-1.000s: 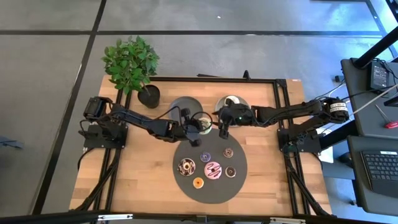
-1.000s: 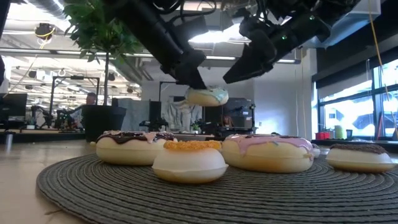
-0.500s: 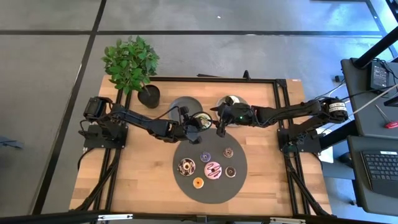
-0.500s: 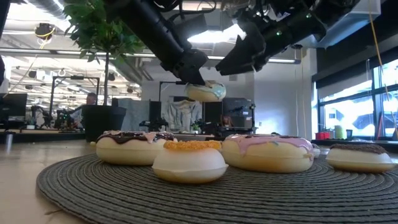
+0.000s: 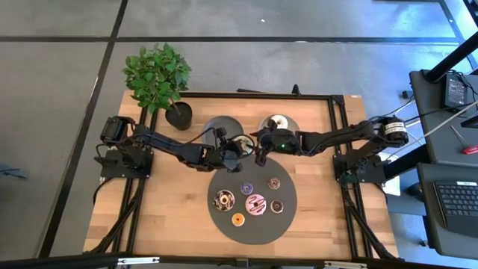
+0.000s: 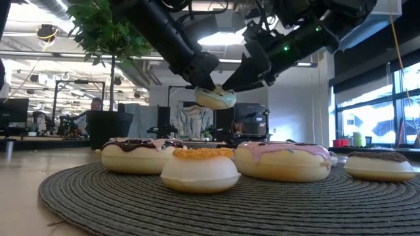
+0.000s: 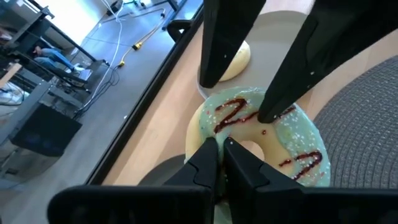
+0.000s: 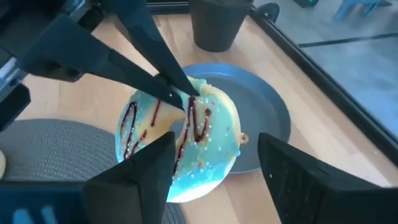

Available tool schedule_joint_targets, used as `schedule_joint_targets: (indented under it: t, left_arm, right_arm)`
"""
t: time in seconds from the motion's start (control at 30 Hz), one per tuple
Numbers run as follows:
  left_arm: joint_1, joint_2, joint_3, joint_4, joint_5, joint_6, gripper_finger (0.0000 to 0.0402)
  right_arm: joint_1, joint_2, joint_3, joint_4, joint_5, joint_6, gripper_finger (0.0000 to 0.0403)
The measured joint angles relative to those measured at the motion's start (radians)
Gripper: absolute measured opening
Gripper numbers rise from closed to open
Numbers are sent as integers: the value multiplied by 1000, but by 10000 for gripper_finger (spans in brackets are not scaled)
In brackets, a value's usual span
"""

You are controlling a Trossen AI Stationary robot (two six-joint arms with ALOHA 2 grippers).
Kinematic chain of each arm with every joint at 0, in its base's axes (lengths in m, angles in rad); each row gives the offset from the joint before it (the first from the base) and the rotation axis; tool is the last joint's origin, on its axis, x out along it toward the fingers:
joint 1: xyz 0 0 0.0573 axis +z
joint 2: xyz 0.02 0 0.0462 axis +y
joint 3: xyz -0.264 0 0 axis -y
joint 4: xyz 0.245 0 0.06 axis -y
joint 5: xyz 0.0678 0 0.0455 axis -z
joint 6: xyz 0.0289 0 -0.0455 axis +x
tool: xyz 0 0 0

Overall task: Pick & Place donuts
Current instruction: Put the large blue donut on the light gray plate

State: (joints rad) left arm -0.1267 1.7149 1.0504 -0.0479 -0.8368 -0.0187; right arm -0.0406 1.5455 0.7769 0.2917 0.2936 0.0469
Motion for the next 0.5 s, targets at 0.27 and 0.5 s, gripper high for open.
schedule_joint_targets:
  t: [0.27, 0.5]
  left_arm:
    - [-2, 0, 0, 15, 9, 14, 13]
    - [-11, 0, 0, 21, 24, 14, 13]
  right_arm:
    - [-3, 0, 0, -1, -52, 29, 159]
    - [-5, 0, 0, -7, -74, 26, 102]
